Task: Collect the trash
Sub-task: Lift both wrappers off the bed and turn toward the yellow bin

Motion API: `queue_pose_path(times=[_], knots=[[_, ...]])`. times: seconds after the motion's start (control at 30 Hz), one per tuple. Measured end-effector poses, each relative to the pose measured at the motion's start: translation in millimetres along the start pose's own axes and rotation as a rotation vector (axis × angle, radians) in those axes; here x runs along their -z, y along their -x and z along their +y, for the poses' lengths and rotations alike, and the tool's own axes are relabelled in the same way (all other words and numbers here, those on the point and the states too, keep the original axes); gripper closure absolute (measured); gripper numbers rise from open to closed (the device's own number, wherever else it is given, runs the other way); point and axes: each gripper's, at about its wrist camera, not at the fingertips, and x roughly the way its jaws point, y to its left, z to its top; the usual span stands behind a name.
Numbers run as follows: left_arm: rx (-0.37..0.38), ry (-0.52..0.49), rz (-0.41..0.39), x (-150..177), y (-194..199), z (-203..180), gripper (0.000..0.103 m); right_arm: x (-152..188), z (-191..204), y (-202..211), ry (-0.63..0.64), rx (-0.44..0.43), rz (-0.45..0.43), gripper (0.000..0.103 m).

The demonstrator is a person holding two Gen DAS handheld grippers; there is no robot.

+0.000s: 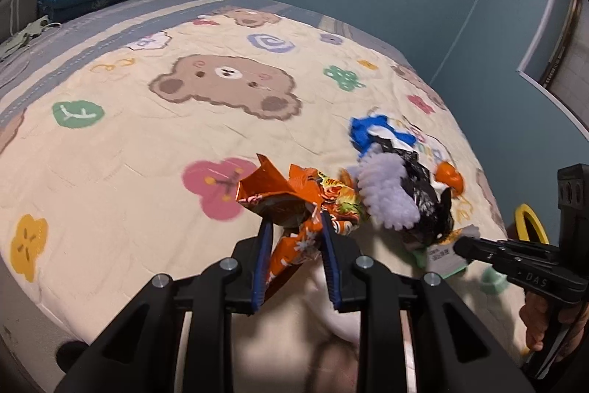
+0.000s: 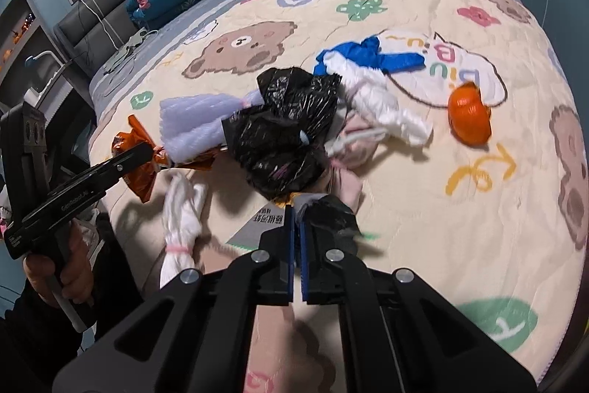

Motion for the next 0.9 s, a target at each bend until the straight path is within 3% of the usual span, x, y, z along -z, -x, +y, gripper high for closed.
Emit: queue_pose_path(times=[0.53,0.9], knots=[[-0.142,0.085,-0.018,-69,-42,51,0.080,-90,-5,-78,0.009,0.064,-0.008,0.102],[-0.188,0.135,-0.068,-101,-42,82,0.080,-168,-28,-92,-0.003,0.193,-0.122,0.102]])
